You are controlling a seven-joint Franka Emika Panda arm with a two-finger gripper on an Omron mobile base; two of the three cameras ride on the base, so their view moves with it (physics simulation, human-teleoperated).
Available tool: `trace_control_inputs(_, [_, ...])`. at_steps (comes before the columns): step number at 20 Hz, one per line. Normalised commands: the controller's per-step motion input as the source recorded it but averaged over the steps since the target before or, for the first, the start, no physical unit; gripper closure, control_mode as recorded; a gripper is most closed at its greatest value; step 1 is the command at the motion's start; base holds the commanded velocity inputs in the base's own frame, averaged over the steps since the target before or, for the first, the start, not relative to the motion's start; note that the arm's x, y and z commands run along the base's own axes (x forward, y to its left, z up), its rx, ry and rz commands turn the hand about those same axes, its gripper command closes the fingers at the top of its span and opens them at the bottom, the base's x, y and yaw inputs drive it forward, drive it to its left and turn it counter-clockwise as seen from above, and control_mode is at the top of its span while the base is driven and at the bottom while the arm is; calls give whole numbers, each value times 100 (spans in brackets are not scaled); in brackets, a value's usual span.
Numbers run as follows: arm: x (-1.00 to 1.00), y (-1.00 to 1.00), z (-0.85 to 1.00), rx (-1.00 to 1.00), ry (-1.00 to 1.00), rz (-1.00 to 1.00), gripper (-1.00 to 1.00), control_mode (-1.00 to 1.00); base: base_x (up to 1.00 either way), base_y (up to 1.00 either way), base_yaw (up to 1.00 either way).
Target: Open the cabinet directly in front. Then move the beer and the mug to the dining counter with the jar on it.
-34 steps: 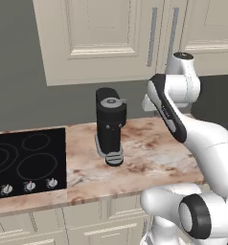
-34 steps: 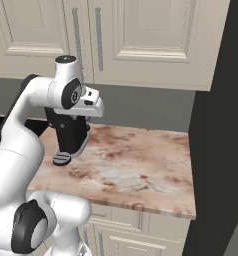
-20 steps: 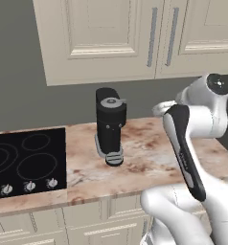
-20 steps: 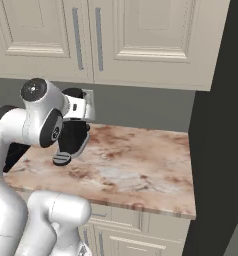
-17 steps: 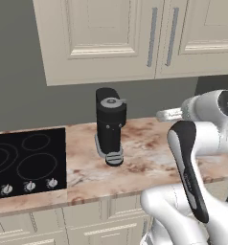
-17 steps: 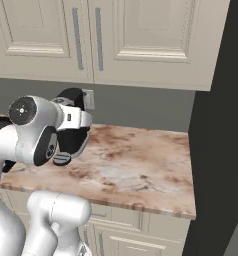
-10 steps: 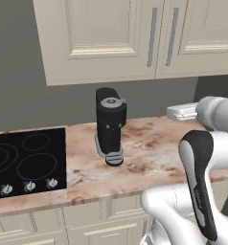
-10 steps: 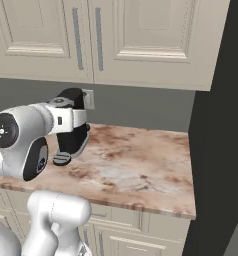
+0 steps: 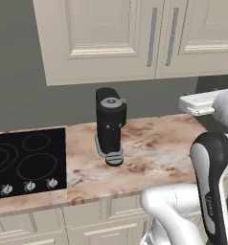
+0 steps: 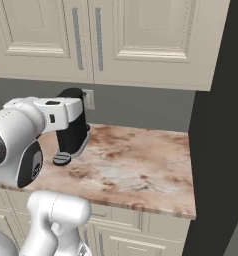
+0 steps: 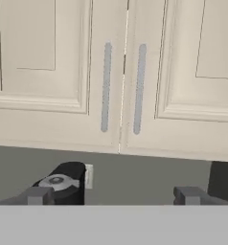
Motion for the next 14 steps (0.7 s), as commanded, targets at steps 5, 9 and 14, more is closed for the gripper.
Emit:
trace_control_inputs(5, [-28, 0, 3, 0, -38, 0, -100, -100, 0, 0, 0])
trace_control_inputs(9, [-27, 0, 3, 2, -38, 0, -100, -100, 0, 0, 0])
trace_control_inputs(14, [-8, 0, 0, 0, -18, 0, -100, -100, 0, 0, 0])
